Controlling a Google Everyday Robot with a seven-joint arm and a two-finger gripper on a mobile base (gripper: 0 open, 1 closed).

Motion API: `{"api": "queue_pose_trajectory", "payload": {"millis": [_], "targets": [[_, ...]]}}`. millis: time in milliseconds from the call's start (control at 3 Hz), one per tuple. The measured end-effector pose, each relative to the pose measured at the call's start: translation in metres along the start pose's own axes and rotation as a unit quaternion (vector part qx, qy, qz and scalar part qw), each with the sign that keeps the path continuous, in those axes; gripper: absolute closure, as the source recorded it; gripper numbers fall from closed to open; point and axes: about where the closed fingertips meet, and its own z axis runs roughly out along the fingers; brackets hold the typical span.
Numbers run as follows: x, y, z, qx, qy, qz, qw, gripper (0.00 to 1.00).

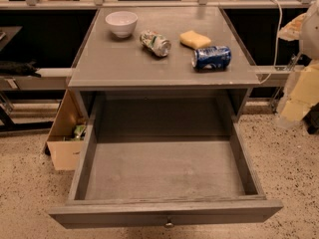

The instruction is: Place pepsi can into top drawer

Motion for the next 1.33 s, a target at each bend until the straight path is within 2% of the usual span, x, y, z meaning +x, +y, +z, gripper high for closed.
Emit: {"api": "queue_pose_trajectory", "payload": {"millis": [333, 667, 1000, 1333], "targets": [[0.000, 0.000, 0.000, 0.000, 0.000, 0.000, 1.0000, 0.00], [-0.001, -0.027, 0.015, 0.005, -0.019, -0.024, 0.9995, 0.00], [-0.001, -0.073, 0.045, 0.003, -0.054, -0.054, 0.9971, 0.00], [-0.005, -0.111, 0.078, -0.004, -0.089, -0.064, 0.9939, 0.00]]}}
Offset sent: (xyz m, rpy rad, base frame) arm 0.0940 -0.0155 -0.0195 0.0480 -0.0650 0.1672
